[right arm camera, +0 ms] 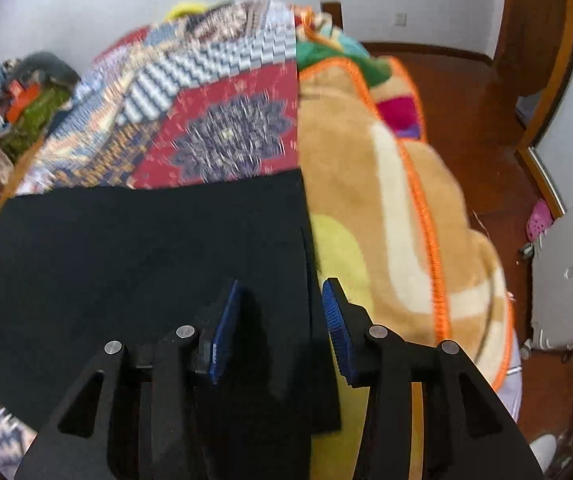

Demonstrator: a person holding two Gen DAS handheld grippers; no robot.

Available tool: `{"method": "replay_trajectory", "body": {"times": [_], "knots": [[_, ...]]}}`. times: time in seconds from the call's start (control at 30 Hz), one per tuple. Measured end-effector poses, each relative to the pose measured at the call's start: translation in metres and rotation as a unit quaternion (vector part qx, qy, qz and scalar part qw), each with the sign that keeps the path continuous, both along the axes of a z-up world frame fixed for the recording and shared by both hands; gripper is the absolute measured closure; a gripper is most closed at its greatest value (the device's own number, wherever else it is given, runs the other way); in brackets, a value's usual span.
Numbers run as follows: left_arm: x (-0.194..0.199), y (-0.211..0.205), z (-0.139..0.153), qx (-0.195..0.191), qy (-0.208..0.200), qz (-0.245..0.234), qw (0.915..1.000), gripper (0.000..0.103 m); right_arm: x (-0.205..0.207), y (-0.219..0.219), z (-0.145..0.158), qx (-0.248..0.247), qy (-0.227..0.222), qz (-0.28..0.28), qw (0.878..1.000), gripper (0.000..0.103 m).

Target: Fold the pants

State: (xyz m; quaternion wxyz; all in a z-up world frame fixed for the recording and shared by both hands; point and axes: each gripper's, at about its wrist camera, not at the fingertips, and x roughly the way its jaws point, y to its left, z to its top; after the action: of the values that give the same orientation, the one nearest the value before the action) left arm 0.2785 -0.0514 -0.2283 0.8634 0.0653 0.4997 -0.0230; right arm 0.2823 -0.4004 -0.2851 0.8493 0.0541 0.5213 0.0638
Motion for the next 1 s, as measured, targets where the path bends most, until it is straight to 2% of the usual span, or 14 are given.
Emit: {"method": "replay_trajectory", "body": {"times": [0.07,0.1,0.2,0.33,0.47,0.57,0.67,0.77,0.83,0.87,0.97,1.0], "knots": [[0.002,0.006,-0.011,-0.001,0.016,0.008,0.9998,0.007,0.002,0.001,-0.009,-0.003,0.0,0.001,1.0,0.071],[0.003,0.008,-0.017,-0.005,0.024,0.011,0.9997,0.006,0.001,0.0,-0.009,0.001,-0.007,-0.001,1.0,0.08],[0.0,0.012,-0.022,-0.018,0.014,0.022,0.9995,0.001,-0.003,0.001,-0.005,-0.004,-0.015,-0.005,1.0,0.093],[-0.001,0.008,-0.023,-0.018,0.01,0.02,0.9996,0.0,-0.006,0.011,0.0,-0.042,-0.035,0.011,0.998,0.097],[-0.003,0.003,-0.02,0.0,0.003,0.011,0.9999,0.001,-0.012,0.021,0.025,-0.084,-0.087,0.02,0.992,0.099],[-0.004,0.001,-0.017,0.004,0.005,0.007,1.0,0.001,-0.015,0.017,0.054,-0.09,-0.134,0.008,0.987,0.099],[-0.007,0.0,-0.012,0.003,-0.001,0.006,1.0,0.001,-0.01,0.01,0.07,-0.087,-0.157,-0.003,0.984,0.099],[-0.011,-0.003,-0.009,0.007,-0.007,0.002,1.0,0.001,0.004,0.006,0.066,-0.098,-0.15,-0.009,0.984,0.1],[-0.012,-0.005,-0.01,0.007,-0.004,-0.001,1.0,0.001,0.016,0.004,0.051,-0.112,-0.13,-0.019,0.985,0.101],[-0.012,-0.006,-0.013,0.006,0.0,-0.003,1.0,0.001,0.023,0.001,0.042,-0.113,-0.113,-0.024,0.987,0.101],[-0.012,-0.01,-0.019,0.001,0.005,-0.006,1.0,0.001,0.034,-0.012,0.013,-0.072,-0.045,-0.033,0.996,0.101],[-0.012,-0.011,-0.019,-0.001,0.005,-0.007,1.0,0.001,0.033,-0.012,0.009,-0.074,-0.037,-0.031,0.996,0.101]]}}
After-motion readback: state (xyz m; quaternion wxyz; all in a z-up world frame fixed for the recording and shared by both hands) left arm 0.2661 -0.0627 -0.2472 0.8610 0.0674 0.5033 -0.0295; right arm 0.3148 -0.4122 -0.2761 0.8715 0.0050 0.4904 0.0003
